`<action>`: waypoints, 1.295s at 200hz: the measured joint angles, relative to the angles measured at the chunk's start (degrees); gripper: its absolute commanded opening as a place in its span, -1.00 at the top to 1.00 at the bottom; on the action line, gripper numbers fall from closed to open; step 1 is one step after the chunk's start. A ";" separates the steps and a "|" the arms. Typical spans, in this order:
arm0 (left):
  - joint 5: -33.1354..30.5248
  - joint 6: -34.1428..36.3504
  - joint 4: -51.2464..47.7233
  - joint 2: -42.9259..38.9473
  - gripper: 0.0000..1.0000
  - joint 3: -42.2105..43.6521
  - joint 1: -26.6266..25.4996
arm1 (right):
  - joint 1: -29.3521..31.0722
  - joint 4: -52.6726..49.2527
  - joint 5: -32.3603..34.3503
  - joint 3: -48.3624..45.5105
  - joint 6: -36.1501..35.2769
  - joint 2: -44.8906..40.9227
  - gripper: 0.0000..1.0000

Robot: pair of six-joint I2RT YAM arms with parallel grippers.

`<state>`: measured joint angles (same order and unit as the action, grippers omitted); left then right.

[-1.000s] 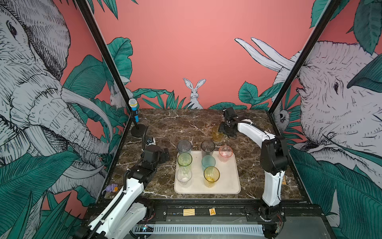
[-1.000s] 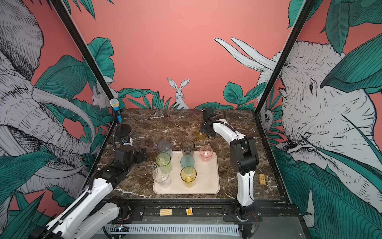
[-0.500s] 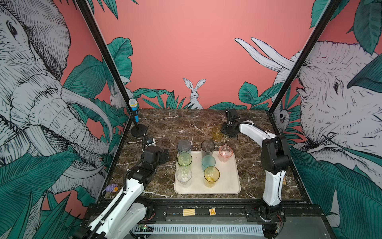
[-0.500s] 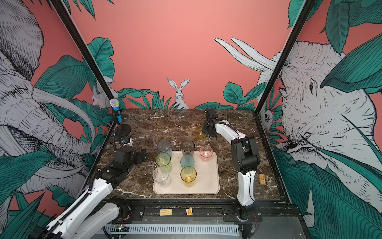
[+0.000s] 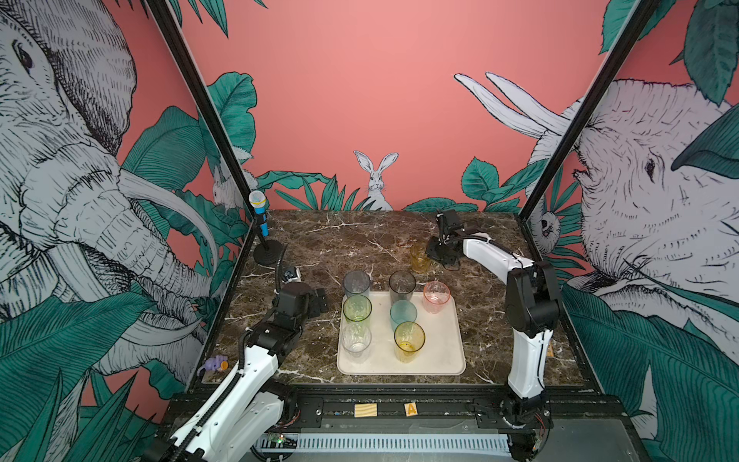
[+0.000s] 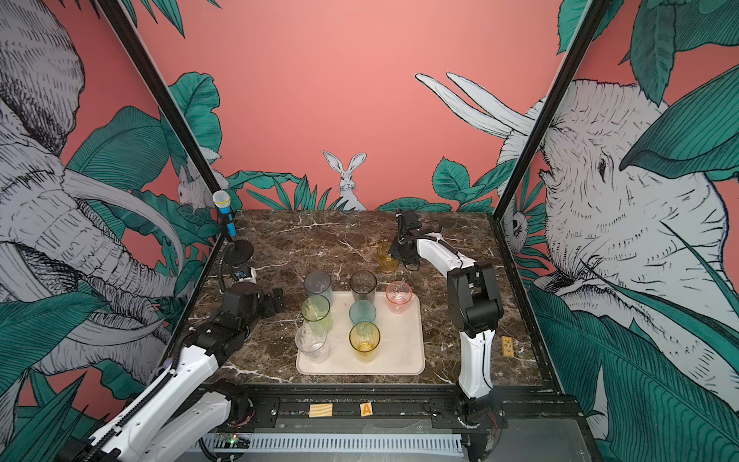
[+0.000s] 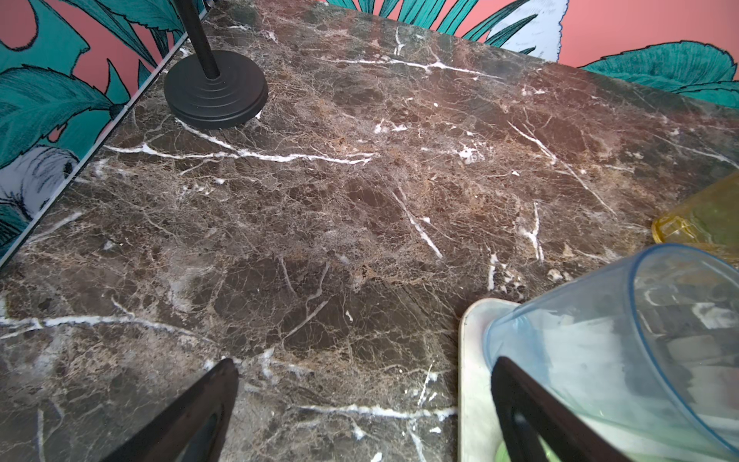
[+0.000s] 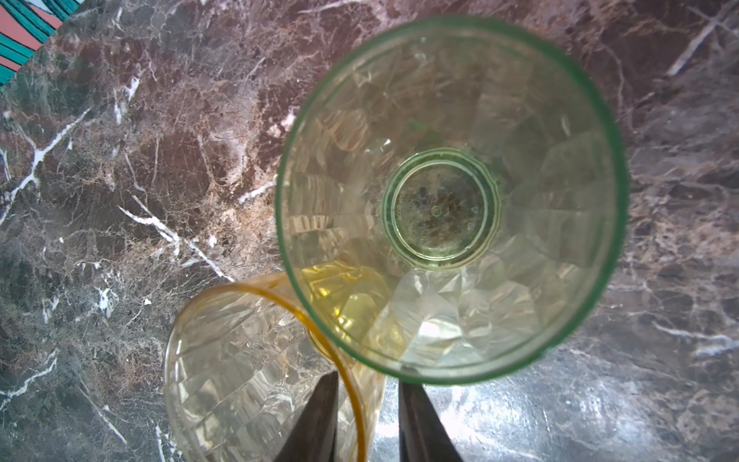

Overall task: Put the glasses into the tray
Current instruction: 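Lower the open right gripper around the yellow tumbler's rim, then close the right gripper on the yellow tumbler's rim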

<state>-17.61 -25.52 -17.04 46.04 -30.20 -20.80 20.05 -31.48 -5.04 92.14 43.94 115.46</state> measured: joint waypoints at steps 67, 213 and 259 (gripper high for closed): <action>-0.02 0.00 -0.02 -0.07 -0.99 0.24 0.00 | 0.00 0.00 -1.36 0.00 0.02 0.00 0.62; 0.00 0.00 -0.22 -0.04 -0.99 0.31 0.00 | 0.02 -0.52 -4.46 0.00 -0.68 0.66 1.00; 0.02 -0.02 -0.20 0.55 -0.99 0.31 0.00 | 0.50 -0.52 -5.90 0.00 -1.20 0.66 1.00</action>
<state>-17.58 -25.54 -17.23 46.59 -29.89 -20.80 20.56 -32.01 -10.94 92.14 42.74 116.11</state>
